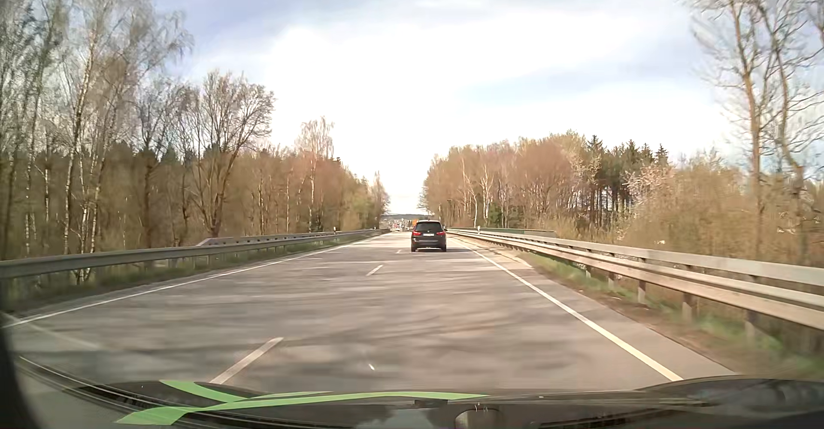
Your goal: Follow the waypoints while adhering to traffic rules and regulations
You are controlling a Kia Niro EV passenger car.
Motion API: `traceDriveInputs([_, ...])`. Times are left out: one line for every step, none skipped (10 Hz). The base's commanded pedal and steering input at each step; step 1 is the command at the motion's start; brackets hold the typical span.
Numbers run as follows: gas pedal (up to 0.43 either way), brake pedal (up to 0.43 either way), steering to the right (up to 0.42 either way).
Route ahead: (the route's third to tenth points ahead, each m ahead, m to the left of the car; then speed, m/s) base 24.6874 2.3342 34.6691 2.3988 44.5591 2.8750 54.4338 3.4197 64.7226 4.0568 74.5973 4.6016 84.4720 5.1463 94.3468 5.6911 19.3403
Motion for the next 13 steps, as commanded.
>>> traceDriveInputs([0.067,0.000,-0.005])
traceDriveInputs([0.067,0.000,-0.006])
traceDriveInputs([0.067,0.000,-0.006])
traceDriveInputs([0.067,0.000,-0.006])
traceDriveInputs([0.059,0.000,-0.006])
traceDriveInputs([0.059,0.000,-0.006])
traceDriveInputs([0.059,0.000,-0.006])
traceDriveInputs([0.059,0.000,-0.006])
traceDriveInputs([0.047,0.000,-0.006])
traceDriveInputs([0.047,0.000,-0.006])
traceDriveInputs([0.047,0.000,-0.006])
traceDriveInputs([0.047,0.000,-0.006])
traceDriveInputs([0.047,0.000,-0.006])
